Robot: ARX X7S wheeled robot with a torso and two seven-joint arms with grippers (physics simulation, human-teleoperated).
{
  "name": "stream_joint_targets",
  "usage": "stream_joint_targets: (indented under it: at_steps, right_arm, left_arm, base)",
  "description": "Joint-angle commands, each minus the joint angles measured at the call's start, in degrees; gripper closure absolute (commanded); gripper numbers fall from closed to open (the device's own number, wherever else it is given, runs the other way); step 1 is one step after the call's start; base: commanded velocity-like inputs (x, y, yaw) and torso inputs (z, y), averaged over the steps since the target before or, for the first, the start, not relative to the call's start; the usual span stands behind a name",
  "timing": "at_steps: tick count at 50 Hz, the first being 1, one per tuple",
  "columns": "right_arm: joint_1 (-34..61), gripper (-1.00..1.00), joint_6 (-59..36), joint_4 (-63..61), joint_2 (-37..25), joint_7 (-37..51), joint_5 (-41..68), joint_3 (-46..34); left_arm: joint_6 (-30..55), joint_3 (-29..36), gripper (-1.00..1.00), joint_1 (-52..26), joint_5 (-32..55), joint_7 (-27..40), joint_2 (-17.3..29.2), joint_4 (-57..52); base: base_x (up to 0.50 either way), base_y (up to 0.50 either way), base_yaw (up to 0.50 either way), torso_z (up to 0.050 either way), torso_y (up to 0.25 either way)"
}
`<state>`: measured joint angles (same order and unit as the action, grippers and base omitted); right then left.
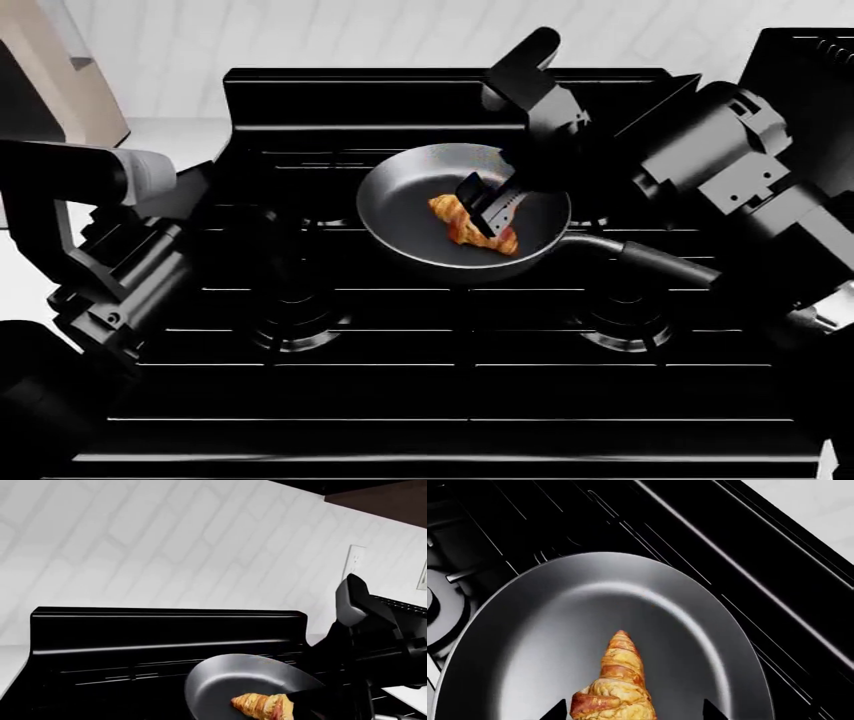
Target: Pick the croissant and place it on the pan. Then turn on the stove to warm the croissant.
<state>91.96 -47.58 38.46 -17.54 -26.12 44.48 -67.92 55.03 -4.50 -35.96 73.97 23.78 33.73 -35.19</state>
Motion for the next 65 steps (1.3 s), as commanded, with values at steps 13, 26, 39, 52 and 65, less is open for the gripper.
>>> stream_joint_targets:
  at_steps: [13,26,39,52,65]
  right_arm:
    - [-0.95,-1.0,-7.02,-18.6,-7.79,9.28,5.99,4.93]
    - [-4.46,-1.0,-12.45,-32.99,-14.7,20.69,13.22,11.01]
    - [-9.14,-1.0,-16.22,-46.65,-21.42,36.47,25.13,20.9]
    - [-13.61,-1.0,-18.08,-55.57,-24.8,59.13,40.78,29.58]
    - [-17.37,-1.0,-15.3,-63.5,-27.79,74.75,52.63,33.44]
  left_arm:
    - [-0.24,-0.05,-1.0,0.74,1.31,0.77,0.4,-0.97]
    - [-0.46,0.12,-1.0,1.19,1.31,1.29,0.62,-1.97]
    - [-0.83,-0.27,-1.0,1.26,1.41,2.07,1.3,-3.43]
    - [-1.1,-0.55,-1.0,2.22,1.85,1.8,1.94,-3.75]
    - [-1.32,-1.17,-1.0,2.68,2.71,2.68,2.5,-4.19]
  base:
    - [0.0,0.0,0.0,0.0,0.0]
    - [0.0,0.0,0.0,0.0,0.0]
    - [0.0,0.0,0.0,0.0,0.0]
    - [0.0,0.0,0.0,0.0,0.0]
    - [0.0,0.0,0.0,0.0,0.0]
